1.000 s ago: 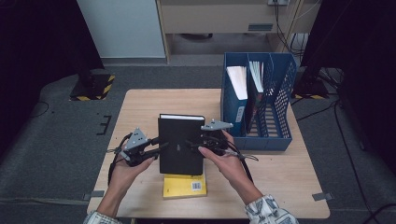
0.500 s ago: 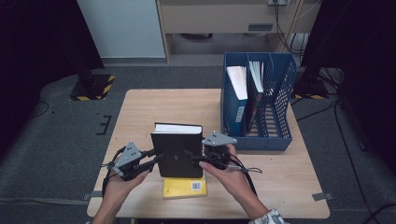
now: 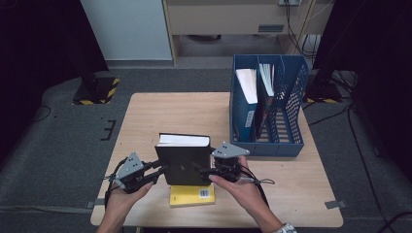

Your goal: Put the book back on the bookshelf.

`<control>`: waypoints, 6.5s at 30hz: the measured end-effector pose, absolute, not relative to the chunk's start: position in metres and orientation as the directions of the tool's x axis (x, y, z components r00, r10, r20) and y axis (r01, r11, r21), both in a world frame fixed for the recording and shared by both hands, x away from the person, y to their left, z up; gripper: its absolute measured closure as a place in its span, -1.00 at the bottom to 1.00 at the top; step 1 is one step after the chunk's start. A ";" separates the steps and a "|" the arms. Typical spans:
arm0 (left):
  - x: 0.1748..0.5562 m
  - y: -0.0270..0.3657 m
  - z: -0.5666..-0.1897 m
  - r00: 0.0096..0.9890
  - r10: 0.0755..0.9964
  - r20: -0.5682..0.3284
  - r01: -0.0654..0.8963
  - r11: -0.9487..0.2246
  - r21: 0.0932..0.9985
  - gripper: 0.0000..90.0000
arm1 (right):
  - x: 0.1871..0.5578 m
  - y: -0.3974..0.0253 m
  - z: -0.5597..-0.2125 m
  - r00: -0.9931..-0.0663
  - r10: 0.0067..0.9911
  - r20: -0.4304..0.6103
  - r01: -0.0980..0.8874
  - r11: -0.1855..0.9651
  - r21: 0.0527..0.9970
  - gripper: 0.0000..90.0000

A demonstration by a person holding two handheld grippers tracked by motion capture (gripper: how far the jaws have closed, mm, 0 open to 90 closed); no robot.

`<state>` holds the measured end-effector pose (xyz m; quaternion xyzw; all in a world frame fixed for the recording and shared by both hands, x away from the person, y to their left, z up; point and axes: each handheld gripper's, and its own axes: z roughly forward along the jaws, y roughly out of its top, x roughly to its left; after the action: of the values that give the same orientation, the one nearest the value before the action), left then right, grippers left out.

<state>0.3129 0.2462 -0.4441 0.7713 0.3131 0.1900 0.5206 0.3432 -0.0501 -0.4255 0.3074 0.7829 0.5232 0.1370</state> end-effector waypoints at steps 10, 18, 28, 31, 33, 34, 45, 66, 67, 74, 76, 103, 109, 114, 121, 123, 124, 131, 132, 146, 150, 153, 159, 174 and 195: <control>0.314 0.246 -0.445 0.730 0.682 -0.033 0.283 -0.258 0.924 0.53 | 0.364 -0.035 -0.432 -0.815 0.574 0.082 0.304 0.304 0.903 -0.62; 0.316 0.244 -0.445 0.723 0.690 -0.026 0.289 -0.268 0.919 0.50 | 0.367 -0.036 -0.432 -0.836 0.543 0.076 0.287 0.315 0.905 -0.47; 0.341 0.239 -0.439 0.706 0.708 -0.034 0.318 -0.273 0.908 0.49 | 0.385 -0.040 -0.430 -0.839 0.534 0.106 0.314 0.316 0.895 -0.35; 0.353 0.235 -0.438 0.706 0.708 -0.029 0.318 -0.280 0.906 0.46 | 0.396 -0.042 -0.431 -0.827 0.544 0.140 0.346 0.297 0.890 -0.33; 0.363 0.233 -0.436 0.708 0.706 -0.024 0.318 -0.288 0.903 0.45 | 0.402 -0.044 -0.430 -0.825 0.551 0.124 0.335 0.300 0.893 -0.31; 0.366 0.232 -0.435 0.709 0.705 -0.020 0.316 -0.292 0.903 0.45 | 0.404 -0.045 -0.429 -0.824 0.555 0.111 0.327 0.307 0.894 -0.30; 0.386 0.232 -0.436 0.702 0.712 0.017 0.306 -0.323 0.895 0.39 | 0.407 -0.039 -0.426 -0.810 0.587 -0.013 0.242 0.354 0.903 -0.21; 0.383 0.231 -0.456 0.683 0.728 -0.059 0.323 -0.229 0.918 0.06 | 0.406 -0.041 -0.421 -0.829 0.559 0.013 0.210 0.290 0.934 -0.26; 0.382 0.231 -0.456 0.681 0.730 -0.064 0.326 -0.223 0.919 0.02 | 0.407 -0.040 -0.420 -0.836 0.549 0.012 0.201 0.287 0.937 -0.28; 0.380 0.238 -0.465 0.669 0.740 -0.072 0.346 -0.224 0.911 -0.11 | 0.413 -0.038 -0.411 -0.841 0.541 0.017 0.190 0.265 0.945 -0.29; 0.379 0.241 -0.468 0.665 0.744 -0.072 0.351 -0.225 0.909 -0.11 | 0.415 -0.038 -0.409 -0.846 0.533 0.018 0.188 0.265 0.946 -0.28; 0.380 0.259 -0.494 0.618 0.785 -0.050 0.454 -0.304 0.838 -0.64 | 0.425 -0.032 -0.413 -0.871 0.486 0.072 0.209 0.234 0.949 -0.34; 0.381 0.261 -0.496 0.609 0.792 -0.051 0.462 -0.301 0.834 -0.64 | 0.426 -0.031 -0.414 -0.879 0.469 0.081 0.208 0.226 0.952 -0.27; 0.383 0.267 -0.497 0.591 0.805 -0.054 0.474 -0.293 0.830 -0.64 | 0.422 -0.031 -0.413 -0.885 0.459 0.073 0.199 0.232 0.952 0.05; 0.384 0.273 -0.498 0.565 0.823 -0.067 0.489 -0.269 0.830 -0.64 | 0.418 -0.029 -0.411 -0.866 0.493 0.082 0.212 0.214 0.953 0.11; 0.385 0.275 -0.499 0.559 0.827 -0.065 0.495 -0.269 0.826 -0.64 | 0.417 -0.029 -0.411 -0.861 0.502 0.082 0.214 0.212 0.954 0.12; 0.385 0.276 -0.499 0.555 0.829 -0.065 0.497 -0.268 0.825 -0.64 | 0.417 -0.029 -0.411 -0.858 0.507 0.081 0.215 0.212 0.953 0.12; 0.386 0.280 -0.501 0.533 0.843 -0.076 0.510 -0.248 0.823 -0.64 | 0.415 -0.028 -0.410 -0.847 0.525 0.089 0.227 0.205 0.952 0.14; 0.386 0.280 -0.501 0.530 0.844 -0.076 0.512 -0.247 0.823 -0.64 | 0.414 -0.027 -0.409 -0.845 0.527 0.090 0.229 0.204 0.952 0.14; 0.387 0.282 -0.501 0.523 0.849 -0.076 0.519 -0.246 0.819 -0.64 | 0.421 -0.033 -0.410 -0.765 0.599 0.235 0.357 0.091 0.930 0.16; 0.387 0.282 -0.501 0.521 0.850 -0.076 0.520 -0.245 0.819 -0.63 | 0.424 -0.037 -0.411 -0.738 0.608 0.294 0.398 0.040 0.916 0.16; 0.387 0.282 -0.501 0.522 0.850 -0.076 0.519 -0.246 0.818 -0.63 | 0.425 -0.039 -0.411 -0.732 0.603 0.317 0.412 0.021 0.911 0.17; 0.387 0.282 -0.501 0.520 0.851 -0.077 0.521 -0.244 0.818 -0.63 | 0.421 -0.038 -0.408 -0.726 0.598 0.339 0.426 0.004 0.905 0.17; 0.389 0.287 -0.505 0.496 0.865 -0.073 0.545 -0.245 0.801 -0.64 | 0.410 -0.064 -0.394 -0.688 0.653 0.316 0.408 -0.012 0.913 0.18; 0.393 0.296 -0.513 0.456 0.887 -0.075 0.586 -0.235 0.775 -0.79 | 0.391 -0.106 -0.389 -0.654 0.679 0.333 0.405 -0.057 0.912 0.18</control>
<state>0.3926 0.2957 -0.5129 0.7612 0.4838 0.1953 0.3851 0.3908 -0.1065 -0.3892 0.4003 0.6774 0.6067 0.1130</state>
